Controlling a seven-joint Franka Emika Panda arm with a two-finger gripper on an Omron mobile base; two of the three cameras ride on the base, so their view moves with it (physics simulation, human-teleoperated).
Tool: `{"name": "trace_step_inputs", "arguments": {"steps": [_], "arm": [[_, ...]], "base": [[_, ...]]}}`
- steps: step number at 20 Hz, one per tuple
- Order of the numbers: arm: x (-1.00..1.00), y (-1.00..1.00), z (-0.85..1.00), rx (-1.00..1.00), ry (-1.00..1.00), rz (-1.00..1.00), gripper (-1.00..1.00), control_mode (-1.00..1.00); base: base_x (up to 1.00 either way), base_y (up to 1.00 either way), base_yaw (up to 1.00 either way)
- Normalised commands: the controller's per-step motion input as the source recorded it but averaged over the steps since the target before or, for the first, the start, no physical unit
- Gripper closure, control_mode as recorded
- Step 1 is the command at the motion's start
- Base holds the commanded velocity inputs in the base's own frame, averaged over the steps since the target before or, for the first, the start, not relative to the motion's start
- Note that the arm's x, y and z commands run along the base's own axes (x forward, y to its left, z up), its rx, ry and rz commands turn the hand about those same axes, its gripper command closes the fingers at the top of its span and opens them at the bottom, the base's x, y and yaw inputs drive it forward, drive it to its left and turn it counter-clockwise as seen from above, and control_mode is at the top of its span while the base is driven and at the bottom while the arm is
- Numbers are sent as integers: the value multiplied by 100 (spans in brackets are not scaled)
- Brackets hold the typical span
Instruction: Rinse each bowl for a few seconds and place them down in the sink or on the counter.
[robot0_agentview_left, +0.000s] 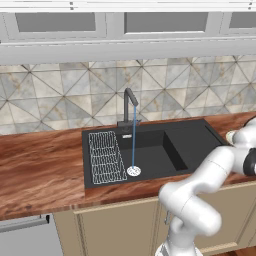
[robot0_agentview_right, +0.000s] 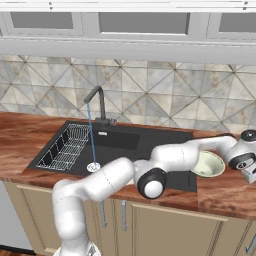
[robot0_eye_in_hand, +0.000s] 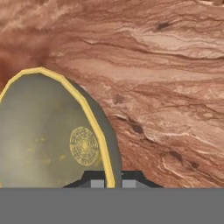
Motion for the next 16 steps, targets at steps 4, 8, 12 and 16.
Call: {"name": "trace_step_inputs", "arguments": {"steps": [4, 8, 12, 16], "arm": [[-20, 15, 62, -4, 0, 1, 100, -100], [-24, 21, 59, -6, 0, 2, 100, -100], [-29, 36, 48, -10, 0, 8, 100, -100], [-20, 39, 43, -10, 0, 11, 100, -100]], "base": [[0, 0, 0], [0, 0, 0], [0, 0, 0], [0, 0, 0]]}}
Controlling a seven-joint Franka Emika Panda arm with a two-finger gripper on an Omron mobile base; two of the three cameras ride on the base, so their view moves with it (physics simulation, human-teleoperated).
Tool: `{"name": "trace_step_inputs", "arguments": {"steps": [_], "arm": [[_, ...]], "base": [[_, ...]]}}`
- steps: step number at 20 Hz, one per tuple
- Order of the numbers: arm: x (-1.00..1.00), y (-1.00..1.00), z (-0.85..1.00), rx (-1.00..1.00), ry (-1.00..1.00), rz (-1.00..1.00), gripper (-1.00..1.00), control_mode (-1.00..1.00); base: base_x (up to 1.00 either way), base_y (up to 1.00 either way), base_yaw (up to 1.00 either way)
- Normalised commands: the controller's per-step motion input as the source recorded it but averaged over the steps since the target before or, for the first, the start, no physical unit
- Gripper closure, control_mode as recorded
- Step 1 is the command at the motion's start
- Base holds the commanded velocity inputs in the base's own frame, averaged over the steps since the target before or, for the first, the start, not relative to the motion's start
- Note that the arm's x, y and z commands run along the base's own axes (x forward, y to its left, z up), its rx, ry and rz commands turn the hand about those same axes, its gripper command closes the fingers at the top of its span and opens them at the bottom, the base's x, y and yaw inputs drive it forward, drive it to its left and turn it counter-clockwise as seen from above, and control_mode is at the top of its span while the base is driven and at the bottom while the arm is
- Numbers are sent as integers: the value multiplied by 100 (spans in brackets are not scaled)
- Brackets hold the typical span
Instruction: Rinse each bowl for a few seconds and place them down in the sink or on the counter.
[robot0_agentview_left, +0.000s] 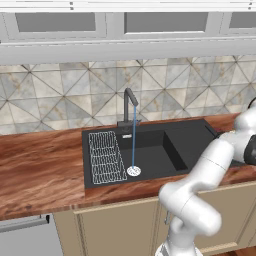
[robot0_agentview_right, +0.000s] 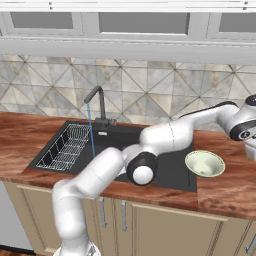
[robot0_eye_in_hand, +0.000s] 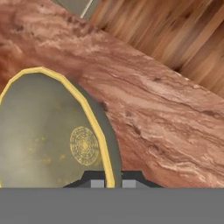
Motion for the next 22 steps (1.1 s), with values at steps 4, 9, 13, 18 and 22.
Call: {"name": "trace_step_inputs", "arguments": {"steps": [4, 9, 13, 18, 22], "arm": [[-14, 39, 41, -9, 0, 12, 100, -100], [-13, 37, 40, -10, 0, 13, 100, -100], [-14, 36, 38, -10, 0, 13, 100, -100], [-19, 34, 32, -12, 0, 13, 100, -100], [-20, 35, 30, -12, 0, 13, 100, -100]], "base": [[0, 0, 0], [0, 0, 0], [0, 0, 0], [0, 0, 0], [0, 0, 0]]}}
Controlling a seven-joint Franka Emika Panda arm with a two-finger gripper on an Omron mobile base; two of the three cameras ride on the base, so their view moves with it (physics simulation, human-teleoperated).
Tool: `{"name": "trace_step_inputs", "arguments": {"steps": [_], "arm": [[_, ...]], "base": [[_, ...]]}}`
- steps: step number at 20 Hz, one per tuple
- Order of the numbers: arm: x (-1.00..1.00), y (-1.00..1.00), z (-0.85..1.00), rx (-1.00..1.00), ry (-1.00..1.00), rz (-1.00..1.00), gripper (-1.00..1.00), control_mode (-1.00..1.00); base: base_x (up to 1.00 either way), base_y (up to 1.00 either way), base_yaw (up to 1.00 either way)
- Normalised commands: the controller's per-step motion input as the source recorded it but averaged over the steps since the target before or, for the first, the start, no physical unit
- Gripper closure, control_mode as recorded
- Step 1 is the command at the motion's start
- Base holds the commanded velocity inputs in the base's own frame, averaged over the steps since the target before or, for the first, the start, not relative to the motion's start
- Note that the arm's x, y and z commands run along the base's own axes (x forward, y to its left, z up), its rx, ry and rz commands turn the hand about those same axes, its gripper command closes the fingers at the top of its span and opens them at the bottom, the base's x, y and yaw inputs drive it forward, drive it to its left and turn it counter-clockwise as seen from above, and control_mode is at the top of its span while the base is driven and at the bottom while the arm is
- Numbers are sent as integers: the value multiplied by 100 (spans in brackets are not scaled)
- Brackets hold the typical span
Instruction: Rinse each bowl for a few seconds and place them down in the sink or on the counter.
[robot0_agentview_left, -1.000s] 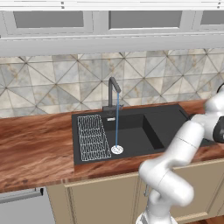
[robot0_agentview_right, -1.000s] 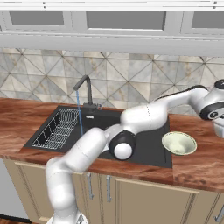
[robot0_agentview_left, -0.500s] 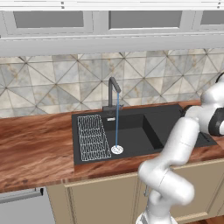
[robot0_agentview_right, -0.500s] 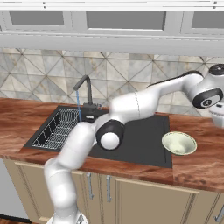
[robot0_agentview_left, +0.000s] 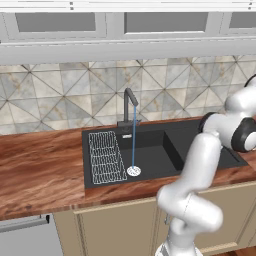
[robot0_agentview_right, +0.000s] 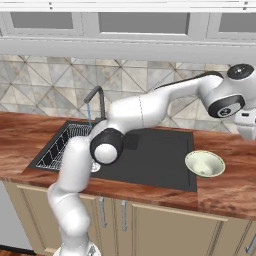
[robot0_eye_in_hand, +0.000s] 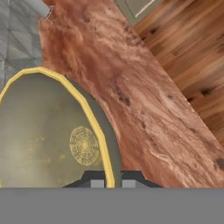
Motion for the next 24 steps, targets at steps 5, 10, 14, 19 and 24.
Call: {"name": "trace_step_inputs", "arguments": {"steps": [5, 10, 14, 19, 24], "arm": [[-20, 36, 26, -11, 0, 13, 100, -100], [-15, 42, 10, -5, 0, 13, 100, -100], [-11, 41, 6, -3, 1, 14, 100, -100], [-5, 45, 7, -1, 4, 9, 100, -100], [0, 52, 6, 0, 5, 3, 100, -100]], "base": [[0, 0, 0], [0, 0, 0], [0, 0, 0], [0, 0, 0], [0, 0, 0]]}}
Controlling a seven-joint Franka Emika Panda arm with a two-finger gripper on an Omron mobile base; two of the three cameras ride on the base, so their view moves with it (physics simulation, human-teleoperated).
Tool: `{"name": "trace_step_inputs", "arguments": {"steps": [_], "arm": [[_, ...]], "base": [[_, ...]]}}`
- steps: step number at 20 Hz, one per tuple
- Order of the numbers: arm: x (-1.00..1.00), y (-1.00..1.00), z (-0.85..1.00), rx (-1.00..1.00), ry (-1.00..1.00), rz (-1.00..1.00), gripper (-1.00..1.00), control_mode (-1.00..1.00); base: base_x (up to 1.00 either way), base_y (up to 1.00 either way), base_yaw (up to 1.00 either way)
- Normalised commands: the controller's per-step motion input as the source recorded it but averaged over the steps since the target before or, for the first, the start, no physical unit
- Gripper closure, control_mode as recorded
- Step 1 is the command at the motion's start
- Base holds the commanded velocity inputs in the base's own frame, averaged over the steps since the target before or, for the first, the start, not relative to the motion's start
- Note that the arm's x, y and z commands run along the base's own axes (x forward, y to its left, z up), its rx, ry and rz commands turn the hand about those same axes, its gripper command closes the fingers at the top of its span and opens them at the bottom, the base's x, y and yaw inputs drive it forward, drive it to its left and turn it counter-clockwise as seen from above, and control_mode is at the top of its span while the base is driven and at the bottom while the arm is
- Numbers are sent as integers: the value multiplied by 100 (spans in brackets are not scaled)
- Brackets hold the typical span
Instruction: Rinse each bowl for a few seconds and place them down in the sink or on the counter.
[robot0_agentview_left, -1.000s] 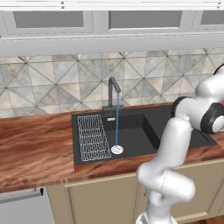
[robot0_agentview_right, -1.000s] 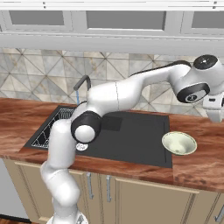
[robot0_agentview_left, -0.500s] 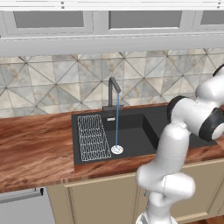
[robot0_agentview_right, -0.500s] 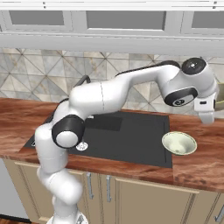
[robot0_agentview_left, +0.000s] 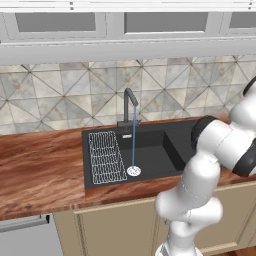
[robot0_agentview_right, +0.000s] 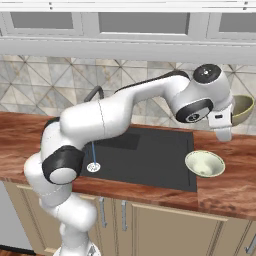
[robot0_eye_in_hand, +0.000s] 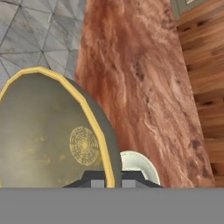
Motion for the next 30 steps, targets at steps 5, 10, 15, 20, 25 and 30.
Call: {"name": "trace_step_inputs", "arguments": {"steps": [5, 10, 15, 20, 25, 30], "arm": [[2, 54, 3, 1, 8, 3, 100, -100], [2, 49, 0, 6, 7, 6, 100, -100], [0, 39, -1, 12, 8, 8, 100, -100], [0, 34, -4, 15, 7, 9, 100, -100], [2, 36, -3, 13, 6, 9, 100, -100], [9, 54, 0, 0, 0, 5, 100, -100]], "base": [[0, 0, 0], [0, 0, 0], [0, 0, 0], [0, 0, 0], [0, 0, 0], [0, 0, 0]]}}
